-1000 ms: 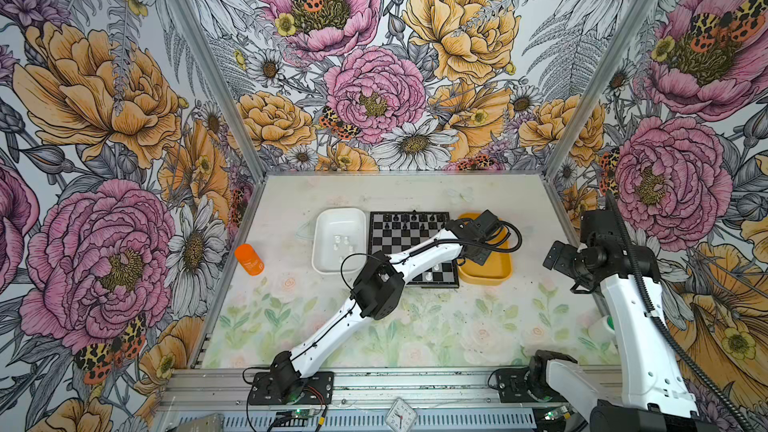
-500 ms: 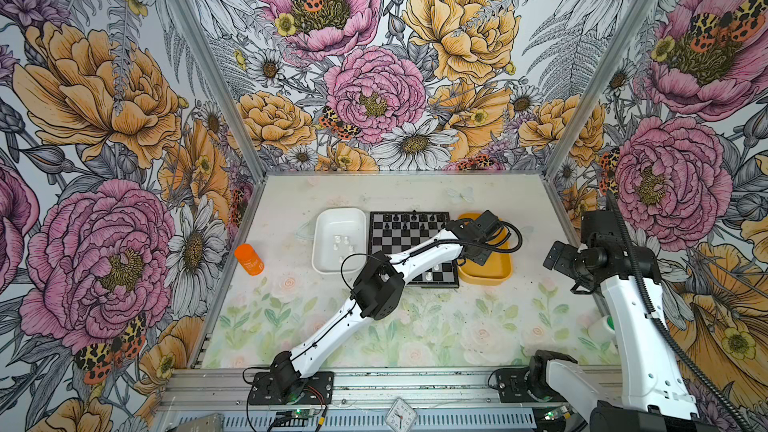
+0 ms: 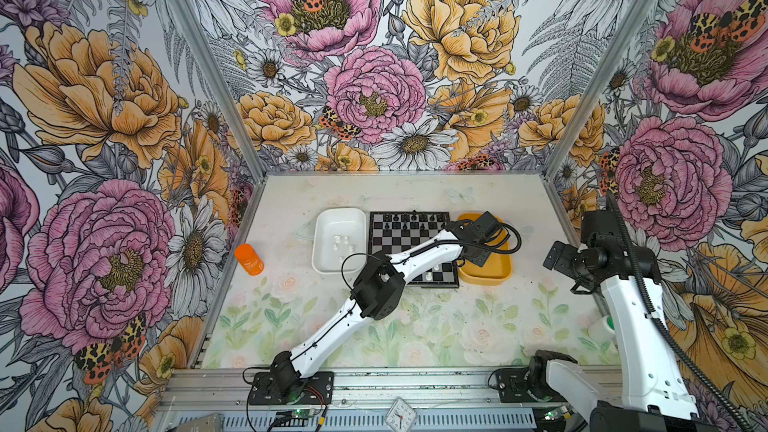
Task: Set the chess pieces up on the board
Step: 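Close the left gripper on the black pawn, then lift the black pawn out of the yellow tray with the left gripper, then carry the pawn over the board with the left gripper while the right arm swings inward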
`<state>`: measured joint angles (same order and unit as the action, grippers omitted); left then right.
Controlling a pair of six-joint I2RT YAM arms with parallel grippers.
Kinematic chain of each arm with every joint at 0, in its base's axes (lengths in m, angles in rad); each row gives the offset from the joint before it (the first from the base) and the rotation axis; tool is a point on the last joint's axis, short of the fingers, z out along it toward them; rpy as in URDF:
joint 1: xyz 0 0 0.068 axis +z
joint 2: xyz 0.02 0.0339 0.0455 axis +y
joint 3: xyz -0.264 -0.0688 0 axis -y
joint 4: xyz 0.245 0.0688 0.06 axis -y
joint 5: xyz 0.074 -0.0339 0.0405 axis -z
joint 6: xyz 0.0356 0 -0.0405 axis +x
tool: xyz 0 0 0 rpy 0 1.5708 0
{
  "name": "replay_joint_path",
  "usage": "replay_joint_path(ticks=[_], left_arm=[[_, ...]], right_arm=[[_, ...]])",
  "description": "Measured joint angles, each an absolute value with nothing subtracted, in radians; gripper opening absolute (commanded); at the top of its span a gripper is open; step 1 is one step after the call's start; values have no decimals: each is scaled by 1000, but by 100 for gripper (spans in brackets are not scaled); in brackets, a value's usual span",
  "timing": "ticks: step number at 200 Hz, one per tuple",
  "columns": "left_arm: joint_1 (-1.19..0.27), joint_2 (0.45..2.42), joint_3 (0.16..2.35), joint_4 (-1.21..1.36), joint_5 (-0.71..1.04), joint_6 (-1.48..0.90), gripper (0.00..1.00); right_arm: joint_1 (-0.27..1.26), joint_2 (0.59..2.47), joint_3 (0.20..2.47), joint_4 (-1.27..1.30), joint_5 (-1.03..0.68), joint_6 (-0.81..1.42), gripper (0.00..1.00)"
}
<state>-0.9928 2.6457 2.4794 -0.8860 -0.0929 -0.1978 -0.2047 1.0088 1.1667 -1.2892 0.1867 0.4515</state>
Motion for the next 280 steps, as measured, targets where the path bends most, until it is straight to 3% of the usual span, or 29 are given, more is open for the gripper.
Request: replay_joint_path(ticks=[59, 186, 280], left_arm=[[-993, 2646, 2479, -886, -94, -182, 8], [-993, 2623, 2487, -907, -147, -137, 6], [-942, 2453, 2537, -916, -233, -104, 4]], right_arm=[[-205, 1009, 1167, -1289, 187, 451, 100], [-205, 1009, 1167, -1285, 177, 451, 100], [-204, 1030, 1168, -1246, 136, 452, 100]])
